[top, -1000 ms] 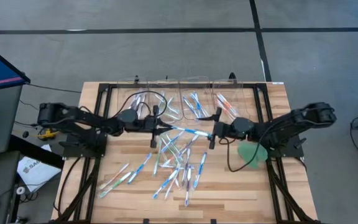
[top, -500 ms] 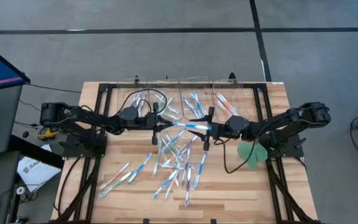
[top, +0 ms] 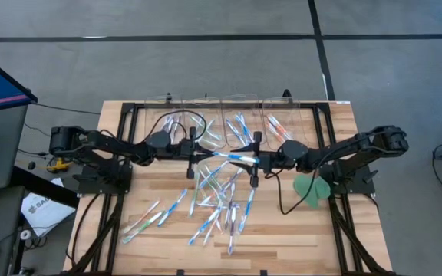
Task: Pick & Place Toothbrushes
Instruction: Put the blue toothbrush into the middle right transparent bin
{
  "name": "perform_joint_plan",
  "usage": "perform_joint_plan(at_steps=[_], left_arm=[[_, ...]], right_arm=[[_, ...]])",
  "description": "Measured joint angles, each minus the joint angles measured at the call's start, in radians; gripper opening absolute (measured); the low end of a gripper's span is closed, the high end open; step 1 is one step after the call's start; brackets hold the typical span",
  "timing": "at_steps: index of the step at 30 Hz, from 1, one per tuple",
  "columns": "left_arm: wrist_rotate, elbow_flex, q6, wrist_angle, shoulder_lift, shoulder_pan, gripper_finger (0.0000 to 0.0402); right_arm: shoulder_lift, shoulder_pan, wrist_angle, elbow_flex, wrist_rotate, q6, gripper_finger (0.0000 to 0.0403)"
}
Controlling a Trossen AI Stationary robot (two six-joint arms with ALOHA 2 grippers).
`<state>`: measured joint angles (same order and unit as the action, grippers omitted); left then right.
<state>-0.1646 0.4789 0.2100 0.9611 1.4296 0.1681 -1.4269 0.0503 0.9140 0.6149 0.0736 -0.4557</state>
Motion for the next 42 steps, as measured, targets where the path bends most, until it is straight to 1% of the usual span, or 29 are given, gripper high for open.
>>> perform_joint_plan(at_steps=[4, 8, 16, 19, 24, 29, 35, 42], left_arm=[[0.002, 0.0, -0.004, 0.0, 0.0, 0.025, 0.0001], [0.002, 0.0, -0.005, 0.0, 0.0, 0.036, 0.0001], [0.001, 0.0, -0.005, 0.005, 0.0, 0.036, 0.0001], [-0.031, 0.0, -0.005, -0.002, 0.0, 0.036, 0.0002], [-0.036, 0.0, -0.005, -0.002, 0.0, 0.036, 0.0015], [-0.043, 0.0, -0.005, -0.003, 0.0, 0.036, 0.0047], [-0.046, 0.0, -0.006, 0.001, 0.0, 0.035, 0.0108], [-0.044, 0.0, -0.009, 0.001, 0.0, 0.035, 0.0178]], right_arm=[[0.0, 0.0, -0.001, 0.009, -0.025, -0.041, 0.0159], [0.0, -0.006, -0.016, 0.011, -0.025, -0.052, 0.014], [0.0, -0.039, -0.053, 0.011, -0.025, -0.051, 0.0071], [0.001, -0.05, -0.05, 0.011, -0.026, -0.052, 0.0039], [0.002, -0.06, -0.053, 0.011, -0.029, -0.051, 0.0034], [0.001, -0.059, -0.065, 0.011, -0.029, -0.052, 0.0034], [0.0, -0.06, -0.096, 0.011, -0.019, -0.073, 0.0034], [0.056, -0.06, -0.184, 0.011, 0.059, -0.079, 0.0034]])
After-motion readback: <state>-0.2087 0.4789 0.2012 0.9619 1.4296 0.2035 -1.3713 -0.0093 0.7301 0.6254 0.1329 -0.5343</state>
